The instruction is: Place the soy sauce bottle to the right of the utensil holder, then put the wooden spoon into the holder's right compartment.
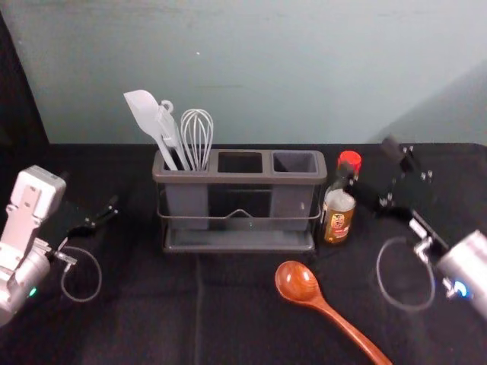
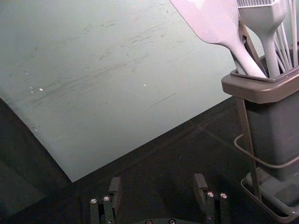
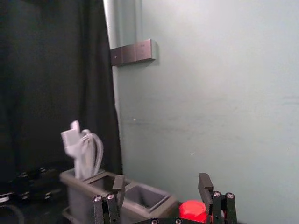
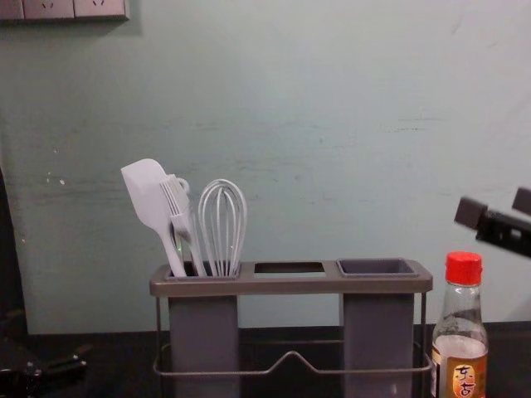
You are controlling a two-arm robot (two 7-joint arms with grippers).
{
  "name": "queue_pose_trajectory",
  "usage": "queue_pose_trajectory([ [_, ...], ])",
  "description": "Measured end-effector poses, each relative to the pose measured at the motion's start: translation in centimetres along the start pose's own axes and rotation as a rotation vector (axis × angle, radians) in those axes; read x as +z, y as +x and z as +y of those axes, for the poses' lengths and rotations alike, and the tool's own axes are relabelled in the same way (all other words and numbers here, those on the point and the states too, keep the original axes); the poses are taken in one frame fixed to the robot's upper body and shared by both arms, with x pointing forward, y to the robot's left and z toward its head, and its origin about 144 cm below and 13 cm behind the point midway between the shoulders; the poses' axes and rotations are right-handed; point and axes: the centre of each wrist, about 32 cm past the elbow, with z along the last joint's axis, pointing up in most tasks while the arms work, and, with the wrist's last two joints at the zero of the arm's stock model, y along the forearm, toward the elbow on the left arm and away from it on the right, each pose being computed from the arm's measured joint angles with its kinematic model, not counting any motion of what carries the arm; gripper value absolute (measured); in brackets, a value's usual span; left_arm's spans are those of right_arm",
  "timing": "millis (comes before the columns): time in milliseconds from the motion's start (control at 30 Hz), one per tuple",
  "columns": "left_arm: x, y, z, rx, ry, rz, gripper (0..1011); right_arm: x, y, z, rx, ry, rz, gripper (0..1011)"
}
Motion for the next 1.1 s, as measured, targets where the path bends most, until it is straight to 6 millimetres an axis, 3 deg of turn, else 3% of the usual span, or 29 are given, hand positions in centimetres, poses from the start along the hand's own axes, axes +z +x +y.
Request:
queue_pose_trajectory([
  [167, 0.0, 0.0, 0.0, 0.000, 0.000, 0.000, 1011, -1.2, -2.7, -1.7, 0.020, -0.033, 0.045, 1002],
  [467, 0.0, 0.0, 0.0, 0.000, 0.000, 0.000, 1012, -4.2, -6.5, -2.6, 0.000, -0.197, 0.044, 1002],
  [700, 0.0, 0.0, 0.0, 0.000, 0.000, 0.000, 1012, -5.1, -7.6, -2.1, 0.003, -0.248, 0.023, 1002],
  [1100, 0.0, 0.0, 0.0, 0.000, 0.000, 0.000, 1012, -5.1, -7.5, -2.2, 0.000, -0.250, 0.023, 1002],
])
